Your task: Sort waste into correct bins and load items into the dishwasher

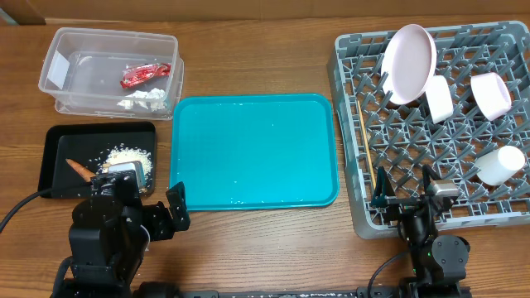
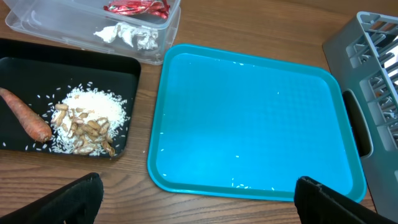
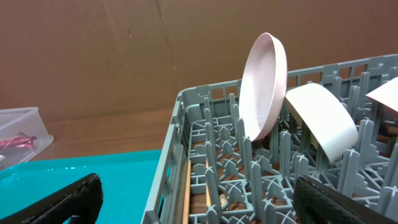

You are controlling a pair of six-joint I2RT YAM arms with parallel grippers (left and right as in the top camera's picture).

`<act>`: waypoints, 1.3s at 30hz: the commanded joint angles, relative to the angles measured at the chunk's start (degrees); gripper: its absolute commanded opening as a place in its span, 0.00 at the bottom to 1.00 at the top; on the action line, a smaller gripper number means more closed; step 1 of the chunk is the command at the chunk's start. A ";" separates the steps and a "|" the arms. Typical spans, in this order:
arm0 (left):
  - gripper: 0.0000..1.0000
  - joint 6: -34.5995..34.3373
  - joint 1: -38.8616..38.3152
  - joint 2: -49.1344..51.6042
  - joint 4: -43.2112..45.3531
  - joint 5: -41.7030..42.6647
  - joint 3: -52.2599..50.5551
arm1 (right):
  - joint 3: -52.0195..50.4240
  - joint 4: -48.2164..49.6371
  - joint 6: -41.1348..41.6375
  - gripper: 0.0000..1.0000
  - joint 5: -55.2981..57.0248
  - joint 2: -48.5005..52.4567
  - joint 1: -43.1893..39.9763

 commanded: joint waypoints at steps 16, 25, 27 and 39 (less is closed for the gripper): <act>1.00 2.25 0.28 -6.36 4.42 -2.69 -6.64 | -0.59 0.33 -0.20 1.00 -0.07 -0.68 -0.15; 1.00 3.32 0.83 -25.51 26.40 -1.88 -31.93 | -0.59 0.33 -0.20 1.00 -0.07 -0.68 -0.15; 1.00 3.32 0.90 -28.00 31.04 -1.57 -35.89 | -0.59 0.33 -0.20 1.00 -0.07 -0.68 -0.15; 1.00 9.73 1.11 -33.44 65.26 0.31 -55.08 | -0.59 0.33 -0.20 1.00 -0.07 -0.68 -0.15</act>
